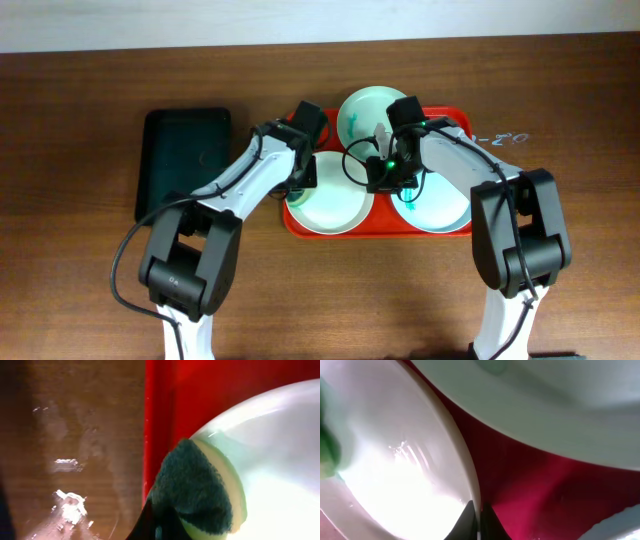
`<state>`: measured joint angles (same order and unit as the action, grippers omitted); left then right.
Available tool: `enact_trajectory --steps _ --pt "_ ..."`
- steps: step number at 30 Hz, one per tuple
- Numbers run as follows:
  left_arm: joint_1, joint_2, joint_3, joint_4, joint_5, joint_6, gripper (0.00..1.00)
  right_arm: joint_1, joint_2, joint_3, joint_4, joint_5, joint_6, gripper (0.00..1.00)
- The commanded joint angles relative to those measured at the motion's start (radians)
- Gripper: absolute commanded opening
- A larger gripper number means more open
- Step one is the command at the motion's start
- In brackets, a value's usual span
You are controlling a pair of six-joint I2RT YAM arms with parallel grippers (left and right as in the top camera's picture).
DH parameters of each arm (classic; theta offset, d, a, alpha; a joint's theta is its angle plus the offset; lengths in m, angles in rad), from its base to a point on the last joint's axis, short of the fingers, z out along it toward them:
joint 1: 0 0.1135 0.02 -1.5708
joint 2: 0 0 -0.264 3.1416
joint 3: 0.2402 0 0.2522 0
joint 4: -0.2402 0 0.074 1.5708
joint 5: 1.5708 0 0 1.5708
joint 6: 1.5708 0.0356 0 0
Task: Clean dirty plates on tray and stack at the side
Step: 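Scrub the held plate with the sponge in the left gripper, then lift the plate with the right gripper and set it at the right side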
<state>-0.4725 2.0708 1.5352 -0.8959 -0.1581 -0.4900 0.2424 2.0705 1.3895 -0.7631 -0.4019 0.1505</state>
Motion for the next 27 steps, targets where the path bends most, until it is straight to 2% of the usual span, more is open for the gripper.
enact_trajectory --steps 1,2,3,7,10,12,13,15,16,17,18,19,20,23,25,27 --pt "0.028 0.010 0.080 -0.032 0.170 0.036 0.00 0.000 0.013 0.001 -0.007 0.017 -0.007 0.04" --pt "0.027 0.013 0.079 -0.014 0.458 0.109 0.00 0.000 0.013 0.001 -0.008 0.017 -0.007 0.04" --pt "0.016 0.016 0.072 -0.011 0.559 0.142 0.00 0.000 0.013 0.001 -0.007 0.017 -0.007 0.04" --pt "-0.060 0.061 -0.010 -0.018 0.320 0.118 0.00 0.000 0.013 0.001 -0.008 0.017 -0.007 0.04" --pt "-0.032 0.061 -0.040 -0.061 0.106 0.101 0.00 0.000 0.013 0.001 -0.008 0.017 -0.007 0.04" --pt "-0.001 0.061 -0.037 -0.067 -0.126 0.079 0.00 0.000 0.013 0.001 -0.009 0.017 -0.007 0.04" --pt "0.019 0.061 -0.029 -0.069 -0.143 0.079 0.00 0.000 0.013 0.001 -0.011 0.017 -0.007 0.04" --pt "0.057 0.060 0.019 -0.086 -0.119 0.079 0.00 0.000 0.013 0.001 -0.011 0.018 -0.007 0.04" --pt "0.071 0.059 0.055 -0.090 -0.059 0.080 0.00 0.000 0.013 0.001 -0.011 0.018 -0.007 0.04" --pt "0.079 0.057 0.088 -0.079 0.086 0.096 0.00 0.000 0.013 0.001 -0.010 0.018 -0.006 0.04" --pt "0.080 0.057 0.097 -0.031 0.284 0.175 0.00 0.000 0.013 0.001 -0.008 0.018 -0.006 0.04" --pt "0.078 0.057 0.095 0.010 0.456 0.204 0.00 0.000 0.013 0.001 -0.007 0.018 -0.006 0.04" --pt "0.072 0.058 0.085 0.051 0.562 0.203 0.00 0.000 0.013 0.001 -0.007 0.018 -0.003 0.04" --pt "0.045 0.083 0.082 0.092 0.534 0.192 0.00 0.000 0.013 0.001 -0.007 0.018 -0.003 0.04" --pt "0.043 0.122 0.082 0.099 0.407 0.139 0.00 0.000 0.013 0.001 -0.010 0.017 -0.003 0.04" --pt "0.051 0.176 0.082 0.102 0.348 0.140 0.00 0.000 0.013 0.001 -0.011 0.017 -0.003 0.04"
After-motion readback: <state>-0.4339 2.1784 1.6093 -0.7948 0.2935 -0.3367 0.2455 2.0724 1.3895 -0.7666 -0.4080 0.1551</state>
